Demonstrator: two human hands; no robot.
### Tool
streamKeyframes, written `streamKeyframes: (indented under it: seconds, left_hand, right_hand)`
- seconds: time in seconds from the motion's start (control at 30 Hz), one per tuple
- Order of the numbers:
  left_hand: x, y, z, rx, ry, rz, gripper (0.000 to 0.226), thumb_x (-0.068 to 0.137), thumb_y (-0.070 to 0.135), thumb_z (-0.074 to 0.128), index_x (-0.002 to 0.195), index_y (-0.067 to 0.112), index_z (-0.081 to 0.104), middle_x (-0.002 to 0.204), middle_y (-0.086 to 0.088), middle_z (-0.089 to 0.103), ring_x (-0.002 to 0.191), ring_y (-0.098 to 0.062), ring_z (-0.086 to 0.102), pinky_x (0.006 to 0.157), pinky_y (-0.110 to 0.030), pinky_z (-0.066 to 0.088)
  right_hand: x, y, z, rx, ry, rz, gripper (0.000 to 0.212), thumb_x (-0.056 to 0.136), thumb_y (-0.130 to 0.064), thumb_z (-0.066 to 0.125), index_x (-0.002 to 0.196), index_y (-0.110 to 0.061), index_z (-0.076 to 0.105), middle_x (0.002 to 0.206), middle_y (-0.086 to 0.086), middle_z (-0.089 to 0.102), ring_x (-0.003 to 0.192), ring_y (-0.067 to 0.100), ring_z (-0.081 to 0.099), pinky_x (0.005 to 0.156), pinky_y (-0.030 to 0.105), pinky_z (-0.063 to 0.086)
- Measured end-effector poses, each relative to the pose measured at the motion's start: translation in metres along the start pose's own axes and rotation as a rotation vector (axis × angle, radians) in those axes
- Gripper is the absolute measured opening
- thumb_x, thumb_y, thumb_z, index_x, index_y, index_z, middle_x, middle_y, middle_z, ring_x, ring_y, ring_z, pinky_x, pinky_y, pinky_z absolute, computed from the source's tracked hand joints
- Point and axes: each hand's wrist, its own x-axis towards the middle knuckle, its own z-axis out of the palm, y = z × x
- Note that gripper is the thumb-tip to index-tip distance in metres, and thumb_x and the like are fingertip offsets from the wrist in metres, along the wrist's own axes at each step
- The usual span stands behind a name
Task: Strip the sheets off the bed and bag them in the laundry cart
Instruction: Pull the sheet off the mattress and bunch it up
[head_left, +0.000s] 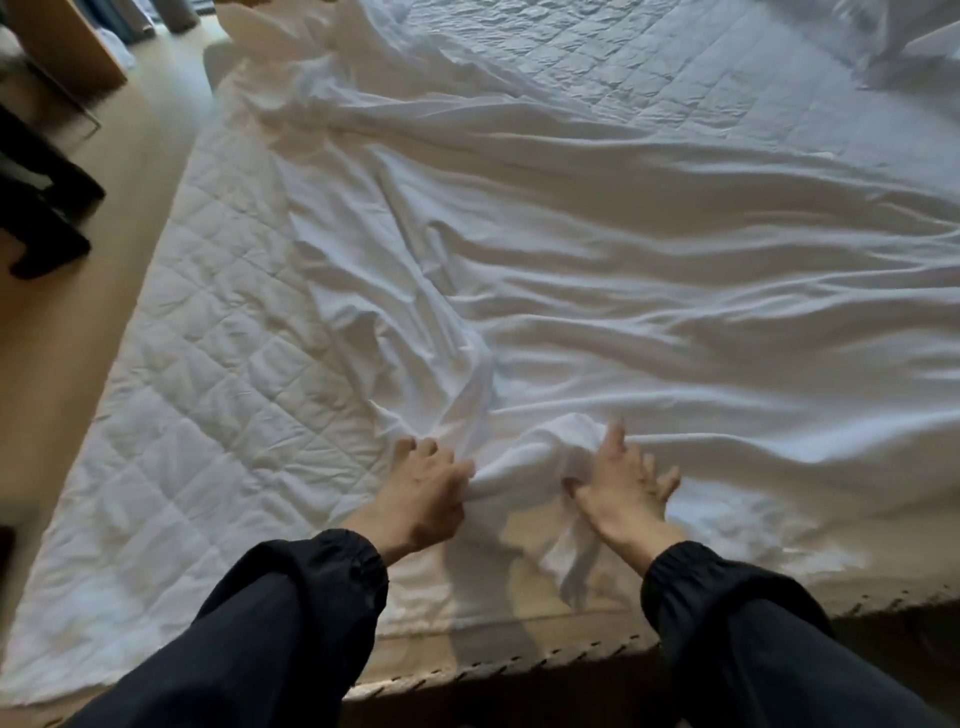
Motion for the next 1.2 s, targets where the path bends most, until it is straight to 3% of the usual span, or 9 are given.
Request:
streamKeyframes:
  seconds: [0.1, 0.2, 0.37, 0.47, 0.67, 0.8, 0.9, 1.0, 1.2]
  left_hand:
    - [-0.01, -0.018, 0.006, 0.009, 0.064, 0.259, 0.034, 0.052, 0.024, 0.07, 0.079, 0.027, 0.05, 0.096, 0.004, 0.058, 0.107, -0.025, 0.053, 0.102, -0.043, 0.019]
    - [-0.008, -0.004, -0.004, -0.169, -0.067, 0.348, 0.04, 0.073, 0.039, 0.059, 0.109, 0.024, 0.05, 0.132, 0.007, 0.048, 0.133, -0.015, 0.034, 0.117, -0.04, 0.01]
    - [0.009, 0.022, -0.019, -0.357, -0.208, 0.315, 0.065, 0.079, 0.033, 0.067, 0.136, 0.024, 0.038, 0.126, 0.0, 0.059, 0.114, -0.02, 0.054, 0.089, -0.032, 0.043]
    - [0.02, 0.034, -0.021, -0.417, -0.015, 0.273, 0.021, 0.078, 0.017, 0.049, 0.097, 0.018, 0.058, 0.094, -0.004, 0.067, 0.091, -0.028, 0.061, 0.065, -0.032, 0.041]
    - [0.046, 0.032, -0.035, -0.632, 0.265, 0.066, 0.027, 0.075, 0.02, 0.03, 0.084, 0.016, 0.055, 0.089, -0.006, 0.067, 0.084, -0.03, 0.059, 0.068, -0.036, 0.044]
    - [0.057, 0.029, -0.054, -0.835, 0.283, 0.12, 0.044, 0.076, 0.015, 0.032, 0.109, 0.023, 0.06, 0.109, 0.004, 0.065, 0.098, -0.018, 0.059, 0.081, -0.034, 0.047]
    - [0.062, 0.033, -0.07, -0.909, 0.117, 0.255, 0.043, 0.074, 0.012, 0.033, 0.108, 0.018, 0.059, 0.106, 0.005, 0.063, 0.099, -0.014, 0.059, 0.084, -0.036, 0.049]
    - [0.07, 0.033, -0.078, -0.812, 0.009, 0.193, 0.047, 0.075, 0.02, 0.032, 0.119, 0.018, 0.049, 0.118, 0.003, 0.054, 0.106, -0.018, 0.054, 0.092, -0.04, 0.046]
    - [0.085, 0.036, -0.105, -0.465, 0.203, 0.085, 0.043, 0.087, 0.007, 0.045, 0.13, 0.01, 0.035, 0.12, -0.012, 0.055, 0.1, -0.037, 0.056, 0.087, -0.042, 0.041]
  right_hand:
    - [-0.024, -0.005, 0.019, 0.068, 0.23, -0.151, 0.025, 0.084, -0.026, 0.047, 0.107, -0.02, 0.053, 0.086, 0.002, 0.061, 0.09, 0.03, 0.058, 0.07, 0.035, 0.033]
    - [-0.049, -0.008, 0.037, 0.255, 0.29, -0.356, 0.019, 0.075, -0.019, 0.049, 0.087, -0.014, 0.062, 0.083, 0.006, 0.058, 0.076, 0.029, 0.054, 0.061, 0.033, 0.039]
    - [-0.072, -0.001, 0.039, 0.309, 0.305, -0.559, 0.025, 0.062, 0.011, 0.063, 0.069, -0.012, 0.055, 0.068, 0.001, 0.056, 0.058, 0.021, 0.05, 0.052, 0.026, 0.033]
    - [-0.072, 0.011, 0.025, 0.467, 0.451, -0.341, 0.019, 0.073, 0.005, 0.057, 0.073, -0.014, 0.052, 0.065, 0.0, 0.057, 0.058, 0.022, 0.052, 0.047, 0.028, 0.035]
    - [-0.062, 0.017, -0.022, 1.129, 0.391, 0.199, 0.025, 0.089, -0.005, 0.058, 0.107, -0.019, 0.047, 0.092, 0.005, 0.061, 0.083, 0.022, 0.061, 0.058, 0.029, 0.049]
    - [-0.055, 0.021, -0.041, 1.389, 0.146, 0.182, 0.081, 0.078, -0.007, 0.066, 0.146, -0.021, 0.026, 0.107, 0.006, 0.059, 0.086, 0.012, 0.062, 0.057, 0.017, 0.051]
    - [-0.042, 0.023, -0.052, 1.563, -0.064, 0.103, 0.101, 0.063, -0.021, 0.076, 0.15, -0.028, 0.024, 0.131, 0.01, 0.055, 0.104, 0.02, 0.065, 0.083, 0.033, 0.056]
    - [-0.035, 0.017, -0.071, 1.634, -0.124, 0.025, 0.074, 0.071, -0.014, 0.079, 0.137, -0.028, 0.048, 0.13, 0.011, 0.058, 0.112, 0.026, 0.062, 0.095, 0.042, 0.052]
    - [-0.031, 0.012, -0.11, 1.415, 0.392, -0.009, 0.022, 0.082, -0.006, 0.073, 0.1, -0.017, 0.067, 0.084, -0.005, 0.074, 0.078, 0.008, 0.068, 0.078, 0.023, 0.055]
